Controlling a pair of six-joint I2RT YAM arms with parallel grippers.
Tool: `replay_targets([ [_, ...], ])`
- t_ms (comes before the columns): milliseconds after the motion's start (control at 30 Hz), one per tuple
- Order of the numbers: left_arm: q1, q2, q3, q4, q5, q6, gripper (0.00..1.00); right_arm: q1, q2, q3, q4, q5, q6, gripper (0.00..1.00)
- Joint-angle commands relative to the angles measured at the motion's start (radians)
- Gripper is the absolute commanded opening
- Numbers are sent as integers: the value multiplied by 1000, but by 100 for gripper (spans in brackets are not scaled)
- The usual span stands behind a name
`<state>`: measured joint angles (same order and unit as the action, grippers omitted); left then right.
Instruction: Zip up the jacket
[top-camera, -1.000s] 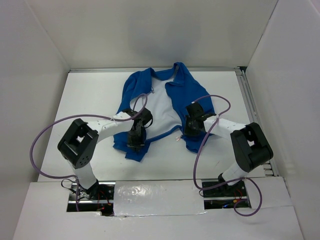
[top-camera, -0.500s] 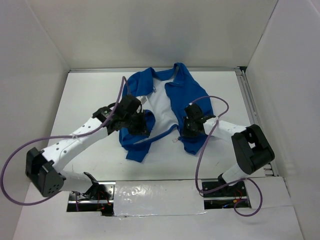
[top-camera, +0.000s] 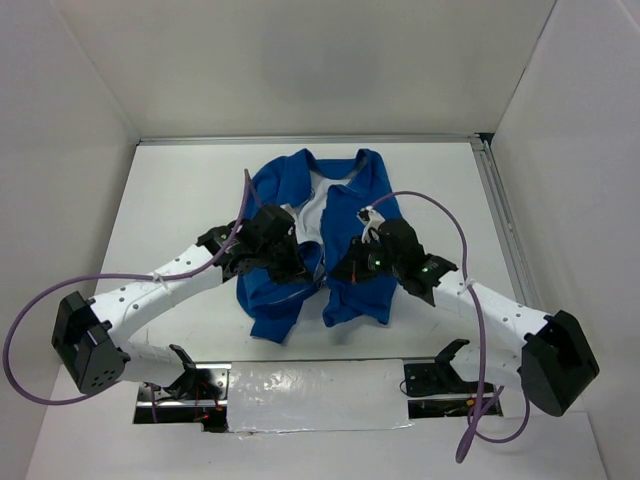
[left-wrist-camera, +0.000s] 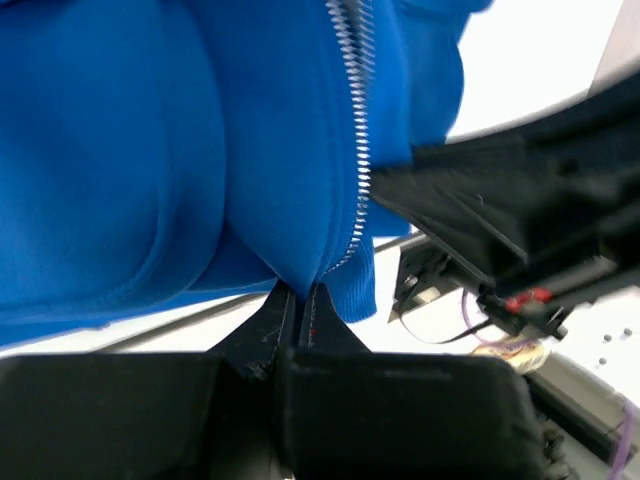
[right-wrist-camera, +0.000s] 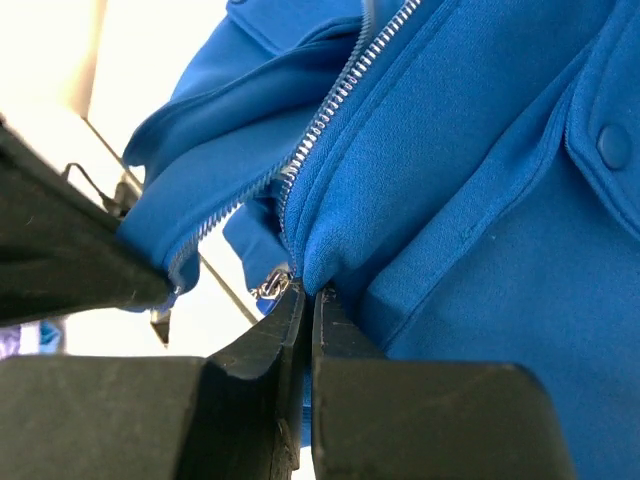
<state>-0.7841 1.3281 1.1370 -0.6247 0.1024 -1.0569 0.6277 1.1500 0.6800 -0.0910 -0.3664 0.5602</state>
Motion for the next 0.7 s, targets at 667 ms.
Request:
replay_targets([
  [667,2,63,-306,209,28,-72,0,285,191,88,-233,360,36,21],
])
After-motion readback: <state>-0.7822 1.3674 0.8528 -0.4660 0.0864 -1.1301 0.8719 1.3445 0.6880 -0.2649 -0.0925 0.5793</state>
